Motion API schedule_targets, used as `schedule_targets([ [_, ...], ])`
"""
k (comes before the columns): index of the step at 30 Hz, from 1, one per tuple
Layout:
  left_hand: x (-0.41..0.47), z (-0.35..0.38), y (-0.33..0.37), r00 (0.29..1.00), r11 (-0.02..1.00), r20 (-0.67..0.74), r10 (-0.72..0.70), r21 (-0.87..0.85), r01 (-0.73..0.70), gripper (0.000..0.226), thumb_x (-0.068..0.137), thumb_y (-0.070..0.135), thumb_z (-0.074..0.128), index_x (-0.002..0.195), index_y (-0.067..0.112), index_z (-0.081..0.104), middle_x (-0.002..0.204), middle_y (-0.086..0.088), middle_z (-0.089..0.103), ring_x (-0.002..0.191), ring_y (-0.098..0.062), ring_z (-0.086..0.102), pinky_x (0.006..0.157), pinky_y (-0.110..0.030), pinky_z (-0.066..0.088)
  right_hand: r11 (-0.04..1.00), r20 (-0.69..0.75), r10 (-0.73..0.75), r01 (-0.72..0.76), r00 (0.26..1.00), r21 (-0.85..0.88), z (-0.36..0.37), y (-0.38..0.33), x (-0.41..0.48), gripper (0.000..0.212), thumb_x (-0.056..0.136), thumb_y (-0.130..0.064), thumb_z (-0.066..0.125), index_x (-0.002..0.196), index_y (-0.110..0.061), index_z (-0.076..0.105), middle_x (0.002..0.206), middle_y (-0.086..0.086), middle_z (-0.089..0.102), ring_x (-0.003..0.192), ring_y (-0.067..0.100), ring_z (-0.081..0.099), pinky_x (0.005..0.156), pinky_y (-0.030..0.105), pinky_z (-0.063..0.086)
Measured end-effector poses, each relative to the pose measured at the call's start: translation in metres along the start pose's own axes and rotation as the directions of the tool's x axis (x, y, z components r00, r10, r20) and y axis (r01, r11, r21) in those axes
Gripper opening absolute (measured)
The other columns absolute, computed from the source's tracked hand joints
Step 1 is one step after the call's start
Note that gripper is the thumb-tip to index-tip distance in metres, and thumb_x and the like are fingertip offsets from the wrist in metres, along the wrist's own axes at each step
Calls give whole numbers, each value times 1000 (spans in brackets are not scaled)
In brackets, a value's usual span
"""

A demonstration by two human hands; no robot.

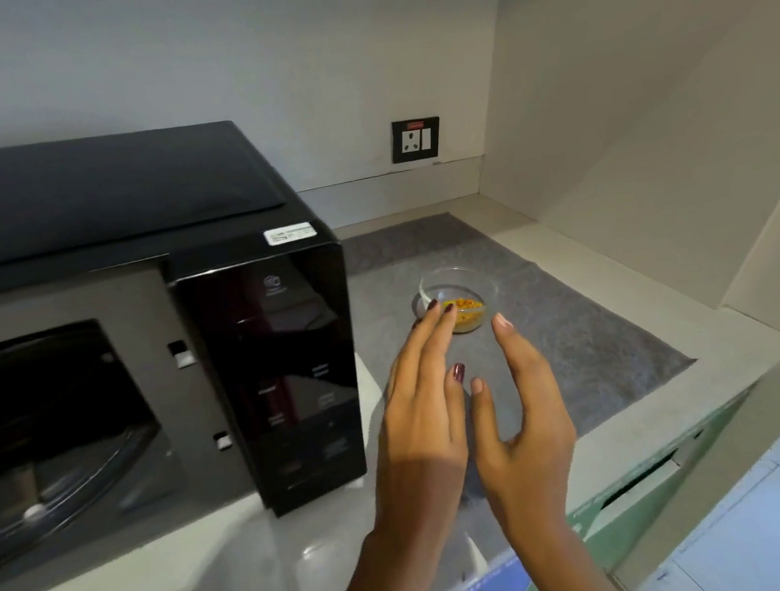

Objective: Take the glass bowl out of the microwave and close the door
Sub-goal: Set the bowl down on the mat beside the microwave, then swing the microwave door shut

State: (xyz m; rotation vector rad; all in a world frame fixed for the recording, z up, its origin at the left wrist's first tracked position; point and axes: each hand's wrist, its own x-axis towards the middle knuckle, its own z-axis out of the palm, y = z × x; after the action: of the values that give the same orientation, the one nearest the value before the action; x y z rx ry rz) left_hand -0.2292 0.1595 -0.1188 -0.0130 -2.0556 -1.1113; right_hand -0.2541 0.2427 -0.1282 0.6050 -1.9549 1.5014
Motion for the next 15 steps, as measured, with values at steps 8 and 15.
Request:
schedule_targets([
  [8,-50,-86,64,996,998,-88,13,59,-8,37,98,6,37,130,12,52,134,3,53,128,-10,46,105,-22,38,990,-4,-40,40,999,135,-18,-94,-41,40,89,0,55,128,-6,56,129,5,61,125,13,54,102,31,47],
  [15,-94,-176,109,971,957,-237,-16,277,83,40,93,-1,40,127,16,55,132,13,50,139,-6,31,109,-16,29,942,76,-150,119,986,313,-10,-185,-85,37,88,5,52,124,-1,59,126,8,63,124,20,56,101,35,48],
])
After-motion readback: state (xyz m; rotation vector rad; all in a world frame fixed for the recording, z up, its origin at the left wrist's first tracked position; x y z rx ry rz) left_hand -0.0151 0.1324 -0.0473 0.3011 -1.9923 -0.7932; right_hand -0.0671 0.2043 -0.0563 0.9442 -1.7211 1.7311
